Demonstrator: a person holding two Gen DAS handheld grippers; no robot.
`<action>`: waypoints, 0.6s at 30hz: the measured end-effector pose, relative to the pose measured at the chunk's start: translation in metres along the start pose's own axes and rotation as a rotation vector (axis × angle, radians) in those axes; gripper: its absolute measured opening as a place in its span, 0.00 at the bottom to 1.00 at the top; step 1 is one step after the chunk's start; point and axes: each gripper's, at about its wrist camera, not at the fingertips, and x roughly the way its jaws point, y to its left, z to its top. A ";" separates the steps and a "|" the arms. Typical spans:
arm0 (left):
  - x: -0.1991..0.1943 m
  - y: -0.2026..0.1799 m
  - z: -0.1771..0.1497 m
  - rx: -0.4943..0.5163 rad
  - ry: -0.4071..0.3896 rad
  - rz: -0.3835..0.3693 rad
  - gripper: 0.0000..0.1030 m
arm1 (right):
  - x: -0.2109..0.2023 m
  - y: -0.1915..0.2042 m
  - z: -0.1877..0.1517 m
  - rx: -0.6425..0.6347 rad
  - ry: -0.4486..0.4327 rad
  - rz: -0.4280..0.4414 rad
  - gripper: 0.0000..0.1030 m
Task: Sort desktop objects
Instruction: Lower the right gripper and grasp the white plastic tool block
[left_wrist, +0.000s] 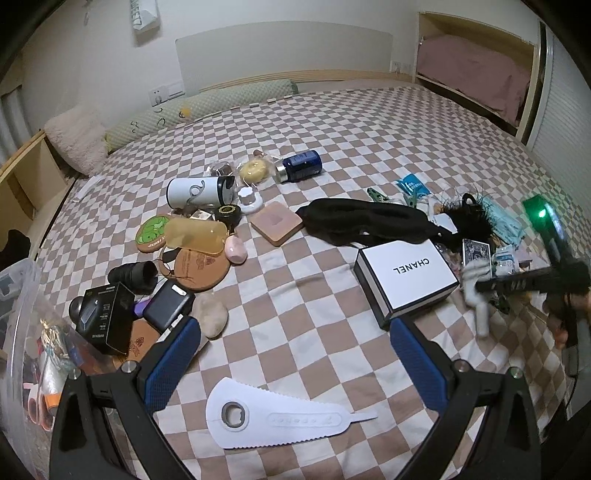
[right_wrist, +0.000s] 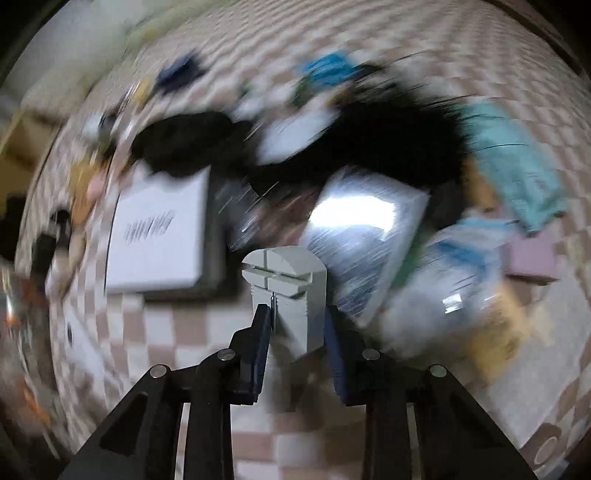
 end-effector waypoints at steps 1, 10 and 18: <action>0.000 0.000 -0.002 0.003 0.002 0.001 1.00 | 0.005 0.012 -0.003 -0.037 0.016 -0.027 0.29; -0.006 -0.007 -0.025 0.083 0.020 0.005 1.00 | 0.018 0.051 -0.026 -0.072 0.099 0.041 0.30; 0.000 -0.034 -0.055 0.134 0.080 -0.085 1.00 | 0.027 0.121 -0.068 -0.200 0.293 0.327 0.29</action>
